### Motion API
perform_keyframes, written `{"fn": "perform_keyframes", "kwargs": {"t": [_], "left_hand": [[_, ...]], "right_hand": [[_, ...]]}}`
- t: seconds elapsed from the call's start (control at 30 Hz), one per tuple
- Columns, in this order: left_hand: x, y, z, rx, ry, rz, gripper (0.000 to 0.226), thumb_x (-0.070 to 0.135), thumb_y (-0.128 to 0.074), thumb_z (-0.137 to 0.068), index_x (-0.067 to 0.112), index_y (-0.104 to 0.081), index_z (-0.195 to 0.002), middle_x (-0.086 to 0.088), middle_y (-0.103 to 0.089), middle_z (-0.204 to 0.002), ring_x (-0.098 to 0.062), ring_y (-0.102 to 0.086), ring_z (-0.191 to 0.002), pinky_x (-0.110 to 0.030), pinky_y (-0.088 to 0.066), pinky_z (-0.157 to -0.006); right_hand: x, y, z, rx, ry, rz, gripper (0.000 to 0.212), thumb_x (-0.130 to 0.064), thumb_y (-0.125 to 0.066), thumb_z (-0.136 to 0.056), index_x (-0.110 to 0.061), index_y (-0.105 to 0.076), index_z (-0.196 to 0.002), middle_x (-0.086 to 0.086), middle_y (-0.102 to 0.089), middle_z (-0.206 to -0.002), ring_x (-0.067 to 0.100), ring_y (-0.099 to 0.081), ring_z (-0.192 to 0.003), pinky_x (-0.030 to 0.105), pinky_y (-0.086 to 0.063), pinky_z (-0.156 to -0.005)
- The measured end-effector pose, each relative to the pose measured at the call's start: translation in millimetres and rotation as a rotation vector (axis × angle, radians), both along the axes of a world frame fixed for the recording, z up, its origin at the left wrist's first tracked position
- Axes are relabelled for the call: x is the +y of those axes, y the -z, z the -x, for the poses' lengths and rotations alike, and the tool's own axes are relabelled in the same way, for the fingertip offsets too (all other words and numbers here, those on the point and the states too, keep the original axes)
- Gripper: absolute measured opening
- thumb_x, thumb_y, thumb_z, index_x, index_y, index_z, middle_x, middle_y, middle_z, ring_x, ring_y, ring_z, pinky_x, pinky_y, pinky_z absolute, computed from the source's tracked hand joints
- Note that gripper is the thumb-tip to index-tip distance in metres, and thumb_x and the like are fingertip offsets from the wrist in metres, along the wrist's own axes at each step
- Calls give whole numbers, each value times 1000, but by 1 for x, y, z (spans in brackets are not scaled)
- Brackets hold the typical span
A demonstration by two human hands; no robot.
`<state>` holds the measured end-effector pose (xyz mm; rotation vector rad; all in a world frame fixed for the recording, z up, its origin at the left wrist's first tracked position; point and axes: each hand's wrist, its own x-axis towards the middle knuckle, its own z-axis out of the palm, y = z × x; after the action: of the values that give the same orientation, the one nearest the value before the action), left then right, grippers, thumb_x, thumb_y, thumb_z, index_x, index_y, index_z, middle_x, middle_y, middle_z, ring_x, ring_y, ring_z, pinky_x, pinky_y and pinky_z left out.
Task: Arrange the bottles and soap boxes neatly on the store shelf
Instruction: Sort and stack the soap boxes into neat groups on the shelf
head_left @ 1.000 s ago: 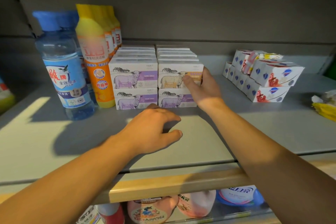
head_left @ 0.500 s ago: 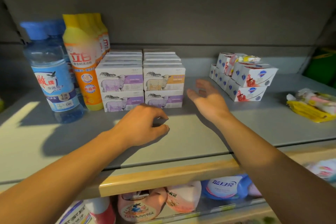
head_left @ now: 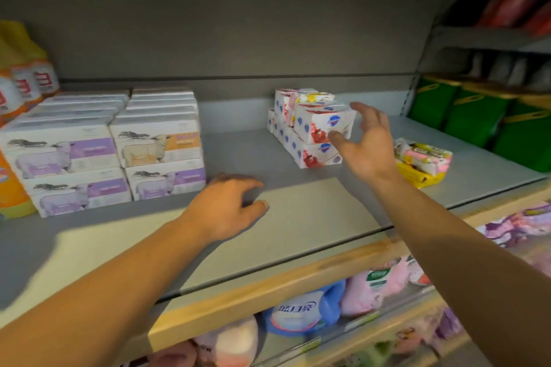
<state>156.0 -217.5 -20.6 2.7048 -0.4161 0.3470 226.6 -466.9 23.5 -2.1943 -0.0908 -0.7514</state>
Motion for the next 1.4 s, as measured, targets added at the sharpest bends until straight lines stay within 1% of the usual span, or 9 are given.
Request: {"fn": "perform_keyframes", "kwargs": {"t": [0.17, 0.23, 0.33, 0.57, 0.87, 0.97, 1.2, 1.33, 1.4], "left_hand": [[3, 6, -3, -43, 69, -47, 43, 51, -56, -87, 23, -69, -117, 7, -69, -119, -22, -59, -114, -32, -44, -100], [3, 5, -3, -46, 71, -40, 45, 52, -55, -85, 23, -70, -117, 8, -69, -118, -22, -59, -114, -30, -42, -100], [1, 4, -3, -42, 73, -10, 41, 47, -62, -88, 22, -69, -119, 8, -67, -122, -20, -57, -118, -24, -37, -102], [3, 1, -3, 12, 68, 21, 45, 47, -65, -87, 27, -63, -127, 11, -60, -133, -14, -51, -126, -19, -33, -103], [4, -16, 6, 159, 134, 914, 39, 35, -67, -86, 21, -59, -122, 3, -74, -105, -15, -70, -98, -33, -56, -85], [4, -12, 6, 243, 122, 1045, 30, 13, -66, -91, 8, -60, -119, -9, -74, -106, -21, -73, -90, -33, -60, -72], [10, -9, 0, 392, -7, 1302, 25, 22, -64, -93, 5, -62, -111, -20, -74, -89, -30, -71, -68, -31, -60, -58], [10, -12, 0, 397, 8, 1391, 25, 32, -64, -92, 11, -64, -106, -18, -73, -82, -29, -69, -60, -30, -57, -53], [11, -13, 1, 420, 80, 1394, 34, 42, -67, -84, 13, -65, -102, -19, -72, -81, -26, -66, -58, -32, -57, -52]], "right_hand": [[-9, -11, -39, 215, -81, 55, 98, -26, -83, -76, -29, -22, -154, 2, -24, -159, 21, -32, -142, 36, -38, -108], [-9, -7, -48, 246, -116, 23, 96, -25, -83, -75, -30, -25, -151, 2, -43, -148, 22, -48, -131, 39, -50, -95], [-6, 0, -54, 200, -107, -39, 86, -28, -85, -73, -32, -34, -142, -3, -61, -125, 16, -60, -104, 15, -50, -53], [5, -2, -30, 61, -26, -201, 71, -17, -86, -72, -28, -44, -128, 0, -60, -127, 15, -64, -104, 23, -55, -68], [59, 23, 49, 66, -385, -417, 47, -5, -82, -73, -32, -59, -104, -16, -68, -95, -2, -65, -82, 17, -54, -70], [74, 39, 59, 184, -455, -482, 44, -3, -79, -77, -24, -59, -110, 0, -70, -103, 15, -68, -95, 28, -59, -78], [66, 39, 65, 371, -620, -479, 68, -4, -75, -79, -34, -48, -133, -2, -70, -111, 18, -68, -98, 33, -59, -72], [65, 42, 60, 321, -569, -550, 48, -6, -71, -86, -22, -56, -128, 2, -64, -123, 24, -67, -106, 40, -57, -87], [66, 41, 58, 312, -513, -635, 26, -19, -69, -89, -18, -64, -114, 8, -69, -110, 23, -69, -90, 35, -57, -73]]}}
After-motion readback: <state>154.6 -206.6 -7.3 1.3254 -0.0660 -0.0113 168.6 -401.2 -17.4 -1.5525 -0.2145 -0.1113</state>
